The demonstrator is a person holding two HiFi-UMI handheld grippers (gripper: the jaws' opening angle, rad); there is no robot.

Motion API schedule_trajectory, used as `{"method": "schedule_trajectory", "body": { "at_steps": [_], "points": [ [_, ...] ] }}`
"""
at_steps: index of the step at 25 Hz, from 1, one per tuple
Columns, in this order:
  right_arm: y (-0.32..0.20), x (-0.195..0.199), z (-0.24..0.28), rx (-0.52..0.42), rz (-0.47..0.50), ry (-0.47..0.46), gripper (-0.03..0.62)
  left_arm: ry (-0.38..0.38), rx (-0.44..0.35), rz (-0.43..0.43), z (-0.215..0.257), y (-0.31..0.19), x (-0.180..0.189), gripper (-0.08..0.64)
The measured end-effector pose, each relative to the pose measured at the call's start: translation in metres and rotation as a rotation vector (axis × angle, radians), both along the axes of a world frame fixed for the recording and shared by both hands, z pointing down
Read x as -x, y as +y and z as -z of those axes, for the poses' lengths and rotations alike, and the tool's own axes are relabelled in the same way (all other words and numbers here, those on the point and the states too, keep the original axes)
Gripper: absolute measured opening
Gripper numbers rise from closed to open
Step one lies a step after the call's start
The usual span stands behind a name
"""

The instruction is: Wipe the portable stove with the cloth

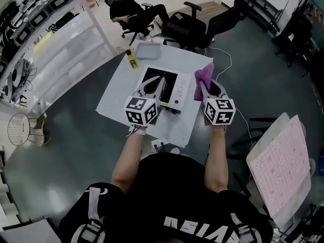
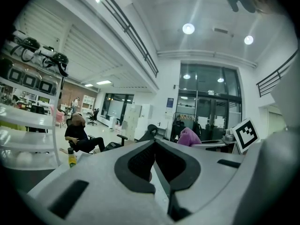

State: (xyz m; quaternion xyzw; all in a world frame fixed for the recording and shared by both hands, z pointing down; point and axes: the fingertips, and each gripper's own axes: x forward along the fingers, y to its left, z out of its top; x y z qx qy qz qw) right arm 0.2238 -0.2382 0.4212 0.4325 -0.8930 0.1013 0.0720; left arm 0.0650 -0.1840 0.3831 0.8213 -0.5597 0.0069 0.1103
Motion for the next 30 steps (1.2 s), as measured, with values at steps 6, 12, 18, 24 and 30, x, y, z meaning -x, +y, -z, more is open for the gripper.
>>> {"method": "schedule_trajectory", "body": {
  "at_steps": [6, 12, 18, 24, 30],
  "points": [
    [0.000, -0.005, -0.007, 0.013, -0.005, 0.001, 0.097, 0.005, 0.018, 0.001, -0.010, 0.002, -0.002, 0.009],
    [0.001, 0.003, -0.021, 0.039, -0.002, 0.010, 0.097, 0.039, 0.040, 0.026, -0.022, 0.003, 0.008, 0.009],
    [-0.005, 0.016, -0.040, 0.071, 0.000, 0.037, 0.097, 0.054, 0.070, 0.017, -0.040, -0.002, 0.016, 0.009],
    [-0.021, 0.034, -0.057, 0.104, -0.032, 0.041, 0.098, 0.087, 0.092, -0.004, -0.053, -0.020, 0.036, 0.009],
    [-0.045, 0.062, -0.076, 0.131, -0.055, 0.053, 0.097, 0.098, 0.128, -0.028, -0.072, -0.053, 0.062, 0.009]
  ]
}}
